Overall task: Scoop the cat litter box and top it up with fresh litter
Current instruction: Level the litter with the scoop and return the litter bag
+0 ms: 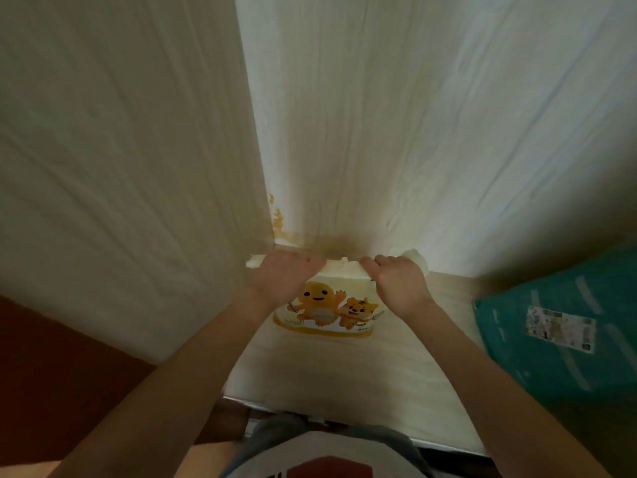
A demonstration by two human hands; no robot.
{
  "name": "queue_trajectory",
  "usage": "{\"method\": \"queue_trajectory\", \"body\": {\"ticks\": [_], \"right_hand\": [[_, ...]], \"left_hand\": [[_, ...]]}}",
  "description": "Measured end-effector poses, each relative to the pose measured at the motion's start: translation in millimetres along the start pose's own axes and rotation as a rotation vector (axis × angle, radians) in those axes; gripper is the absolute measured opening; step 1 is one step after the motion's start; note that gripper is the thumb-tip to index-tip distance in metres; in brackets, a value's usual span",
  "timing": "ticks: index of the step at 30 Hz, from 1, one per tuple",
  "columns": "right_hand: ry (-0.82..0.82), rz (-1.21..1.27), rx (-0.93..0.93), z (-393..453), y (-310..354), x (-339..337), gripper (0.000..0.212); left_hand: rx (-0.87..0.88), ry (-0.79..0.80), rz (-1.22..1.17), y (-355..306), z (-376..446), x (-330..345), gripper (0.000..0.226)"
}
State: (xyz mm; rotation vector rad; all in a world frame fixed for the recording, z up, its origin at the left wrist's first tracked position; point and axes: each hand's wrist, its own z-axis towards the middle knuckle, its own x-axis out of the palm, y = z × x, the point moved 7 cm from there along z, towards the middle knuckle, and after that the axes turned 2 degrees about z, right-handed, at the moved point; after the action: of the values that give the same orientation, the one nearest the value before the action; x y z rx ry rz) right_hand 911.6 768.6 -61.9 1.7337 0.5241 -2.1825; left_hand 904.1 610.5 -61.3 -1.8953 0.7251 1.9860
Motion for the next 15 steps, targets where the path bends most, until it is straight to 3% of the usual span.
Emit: {"method": "queue_trajectory", "body": {"ticks": [6,15], "right_hand": [[0.24,-0.052,-0.212,47.0,-4.6,53.3,0.053],[0.49,0.153,-0.626,149.8,49.1,80.1,0.035]], "left_hand": [[-0.178,0.159,-0.061,14.6,-4.9,31.5,0.043],[-0.615,0.26,-0.267,43.8,-33.2,54.1,0.036]]}}
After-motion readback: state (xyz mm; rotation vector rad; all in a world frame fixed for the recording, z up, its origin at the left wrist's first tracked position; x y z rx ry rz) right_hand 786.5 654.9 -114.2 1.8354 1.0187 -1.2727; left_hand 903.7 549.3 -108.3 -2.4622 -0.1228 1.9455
